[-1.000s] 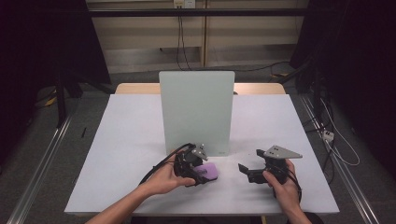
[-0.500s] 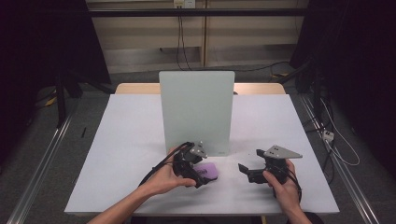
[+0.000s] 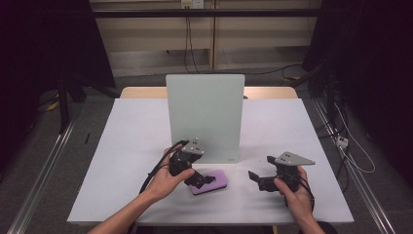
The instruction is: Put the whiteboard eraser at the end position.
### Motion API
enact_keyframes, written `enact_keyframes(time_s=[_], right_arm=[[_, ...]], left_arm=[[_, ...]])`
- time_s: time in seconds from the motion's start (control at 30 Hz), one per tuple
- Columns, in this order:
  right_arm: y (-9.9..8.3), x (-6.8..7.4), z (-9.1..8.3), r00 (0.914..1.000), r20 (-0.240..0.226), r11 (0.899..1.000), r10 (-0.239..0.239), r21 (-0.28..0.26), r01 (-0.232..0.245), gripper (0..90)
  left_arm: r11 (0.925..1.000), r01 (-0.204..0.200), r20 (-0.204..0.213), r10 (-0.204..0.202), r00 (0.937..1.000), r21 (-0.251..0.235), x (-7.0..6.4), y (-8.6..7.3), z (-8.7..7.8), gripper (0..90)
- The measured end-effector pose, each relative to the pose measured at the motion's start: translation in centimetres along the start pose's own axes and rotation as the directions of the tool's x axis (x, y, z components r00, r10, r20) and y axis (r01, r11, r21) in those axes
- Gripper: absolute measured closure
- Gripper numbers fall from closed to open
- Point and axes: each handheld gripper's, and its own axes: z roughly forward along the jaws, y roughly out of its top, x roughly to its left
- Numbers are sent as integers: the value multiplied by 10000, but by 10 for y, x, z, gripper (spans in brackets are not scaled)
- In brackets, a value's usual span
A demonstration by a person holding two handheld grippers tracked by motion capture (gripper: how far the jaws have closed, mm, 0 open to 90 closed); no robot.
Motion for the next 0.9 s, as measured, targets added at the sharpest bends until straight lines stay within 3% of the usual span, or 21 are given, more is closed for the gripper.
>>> enact_keyframes(time_s=[0.07,0.13,0.2,0.23,0.27,0.37,0.4,0.5,0.57,0.63,0.7,0.8,0.9], right_arm=[[0,0,0,10000,11,10000,17,4,-17,58],[0,0,0,10000,7,10000,24,9,-24,58],[0,0,0,10000,9,10000,14,5,-14,58],[0,0,0,10000,12,10000,16,7,-16,58],[0,0,0,10000,17,10000,17,5,-17,58],[0,0,0,10000,13,10000,19,7,-19,58],[0,0,0,10000,11,10000,26,11,-26,58],[0,0,0,10000,17,10000,33,13,-33,58],[0,0,0,10000,21,10000,0,30,0,58],[0,0,0,10000,30,10000,4,37,-4,58],[0,0,1,10000,32,10000,-2,43,2,58],[0,1,1,10000,5,10000,-14,45,14,58],[0,1,1,10000,22,10000,7,51,-7,58]], left_arm=[[9992,126,57,-124,9999,-373,2,-2,-5,61],[9978,317,-236,-331,9992,-577,3,-4,-10,60],[9979,416,-437,-438,9981,-503,5,-6,-15,62],[9963,544,-106,-552,9984,-665,8,-8,-16,62],[9950,639,-135,-651,9978,-766,9,-10,-19,65],[9903,887,-545,-949,9940,-1073,13,-15,-26,62],[9893,937,-961,-1046,9899,-1117,13,-18,-30,62],[9835,1081,-967,-1228,9877,-1454,17,-24,-36,61],[9837,1116,-878,-1247,9883,-1413,19,-28,-40,62],[9812,1107,-1190,-1302,9843,-1580,20,-32,-44,61],[9769,1201,-1208,-1426,9824,-1768,21,-37,-49,62],[9756,1083,-1692,-1414,9754,-1912,22,-46,-55,61],[9705,1283,-1818,-1664,9692,-2043,24,-54,-61,61]])
